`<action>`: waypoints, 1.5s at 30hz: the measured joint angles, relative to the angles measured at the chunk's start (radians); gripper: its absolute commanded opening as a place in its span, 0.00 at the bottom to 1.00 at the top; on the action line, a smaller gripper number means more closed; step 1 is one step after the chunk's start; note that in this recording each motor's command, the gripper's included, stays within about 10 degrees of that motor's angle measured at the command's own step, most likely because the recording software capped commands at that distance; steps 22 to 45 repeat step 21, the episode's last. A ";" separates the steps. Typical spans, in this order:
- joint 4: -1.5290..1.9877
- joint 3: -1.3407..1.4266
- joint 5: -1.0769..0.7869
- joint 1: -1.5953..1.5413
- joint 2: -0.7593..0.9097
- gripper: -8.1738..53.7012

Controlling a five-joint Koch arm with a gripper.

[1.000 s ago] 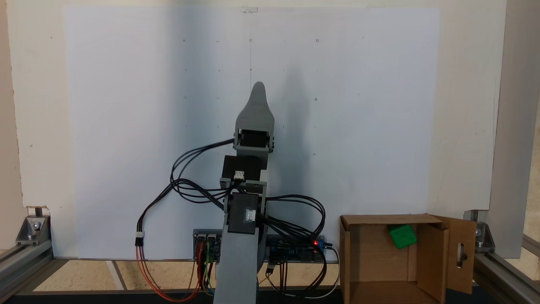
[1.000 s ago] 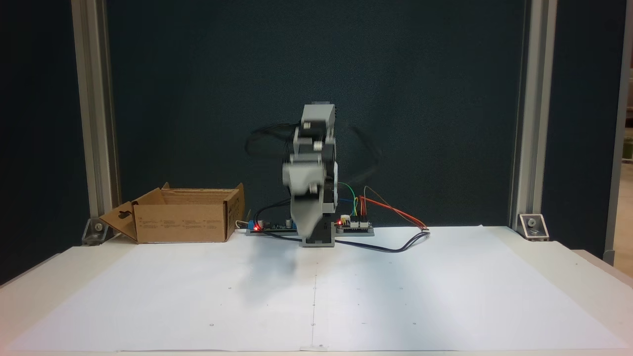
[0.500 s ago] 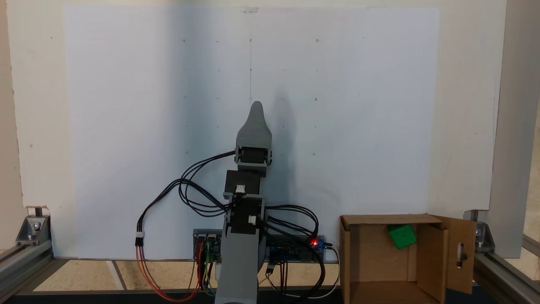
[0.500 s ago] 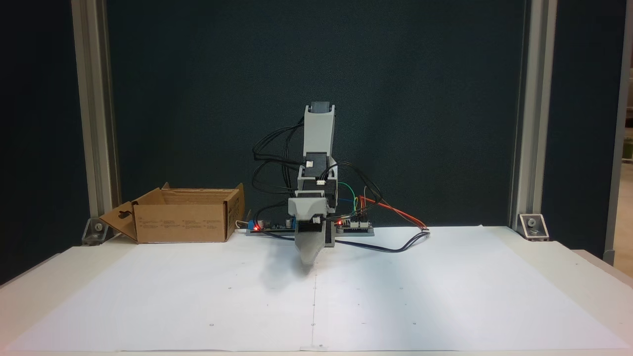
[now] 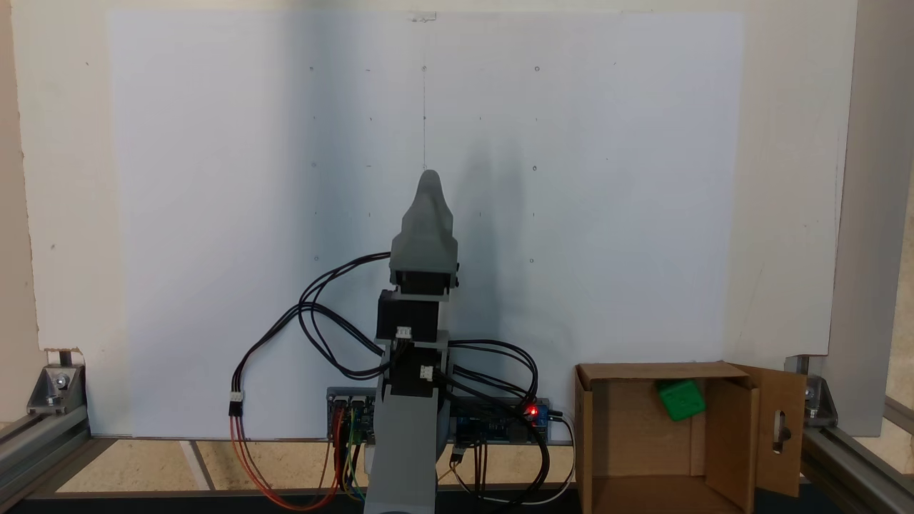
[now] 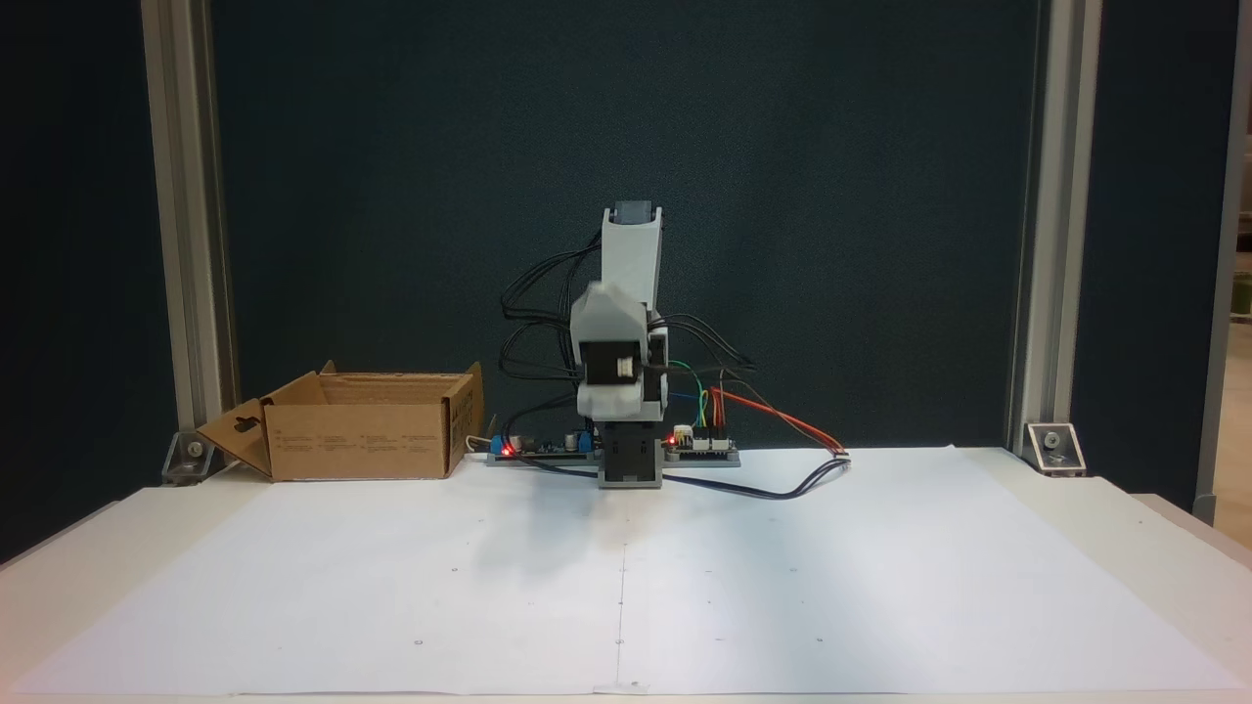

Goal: Grasp a green dice and put it in the bin.

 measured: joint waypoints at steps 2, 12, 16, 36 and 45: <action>-0.078 0.000 0.000 0.000 0.000 0.86; -0.198 0.000 0.000 0.000 0.000 0.86; -0.199 0.000 0.000 0.000 0.000 0.86; -0.199 0.000 0.000 0.000 0.000 0.86; -0.199 0.000 0.000 0.000 0.000 0.86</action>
